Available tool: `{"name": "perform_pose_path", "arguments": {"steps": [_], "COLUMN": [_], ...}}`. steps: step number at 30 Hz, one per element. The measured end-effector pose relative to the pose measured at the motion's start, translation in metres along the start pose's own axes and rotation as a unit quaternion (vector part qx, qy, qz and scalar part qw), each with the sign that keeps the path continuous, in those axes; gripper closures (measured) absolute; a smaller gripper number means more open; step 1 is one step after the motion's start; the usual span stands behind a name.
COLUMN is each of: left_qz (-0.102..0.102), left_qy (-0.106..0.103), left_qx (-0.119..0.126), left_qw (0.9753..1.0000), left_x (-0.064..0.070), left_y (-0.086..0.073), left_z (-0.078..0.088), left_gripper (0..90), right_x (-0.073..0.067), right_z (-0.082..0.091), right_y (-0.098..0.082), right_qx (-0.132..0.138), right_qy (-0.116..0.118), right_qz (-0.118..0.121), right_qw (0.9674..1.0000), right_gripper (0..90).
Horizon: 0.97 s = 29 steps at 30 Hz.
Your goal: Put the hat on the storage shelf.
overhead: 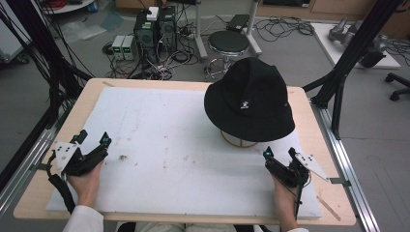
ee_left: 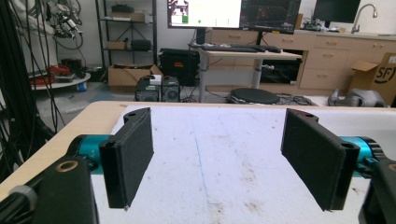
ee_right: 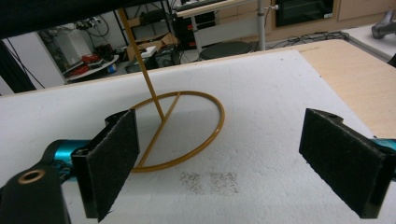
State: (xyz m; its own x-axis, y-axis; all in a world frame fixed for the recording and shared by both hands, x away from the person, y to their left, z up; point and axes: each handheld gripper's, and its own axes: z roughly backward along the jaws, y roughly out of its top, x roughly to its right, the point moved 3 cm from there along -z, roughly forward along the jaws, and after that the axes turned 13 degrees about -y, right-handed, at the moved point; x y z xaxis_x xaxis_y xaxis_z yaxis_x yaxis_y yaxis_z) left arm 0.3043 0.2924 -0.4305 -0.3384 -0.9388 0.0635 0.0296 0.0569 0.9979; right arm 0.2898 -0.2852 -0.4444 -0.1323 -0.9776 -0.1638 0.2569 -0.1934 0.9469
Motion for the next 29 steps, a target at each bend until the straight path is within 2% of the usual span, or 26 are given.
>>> {"name": "perform_pose_path", "arguments": {"steps": [13,18,21,29], "left_qz": [0.003,0.026,0.029,0.027], "left_qy": [0.002,0.001,0.005,0.002], "left_qx": [-0.004,0.002,0.001,0.002], "left_qw": [1.0000,0.9997,0.9996,0.9996], "left_x": [-0.0031,-0.0074,-0.0099,-0.0076], "left_y": [-0.0010,-0.0019,-0.0027,-0.0024], "left_z": [0.0008,0.0029,0.0045,0.0042], "left_gripper": [25.7,26.0,26.1,26.2], "right_x": [0.0016,0.0016,0.0018,0.0030], "right_z": [0.0002,0.0009,0.0017,0.0021], "right_y": [-0.0004,-0.0007,-0.0011,-0.0014], "right_qx": [-0.004,-0.004,-0.006,-0.004], "right_qy": [0.001,0.001,0.002,0.002], "right_qz": [-0.007,-0.006,-0.009,-0.009], "right_qw": [1.0000,1.0000,0.9999,1.0000], "right_gripper": [11.2,11.3,11.2,11.3]}}
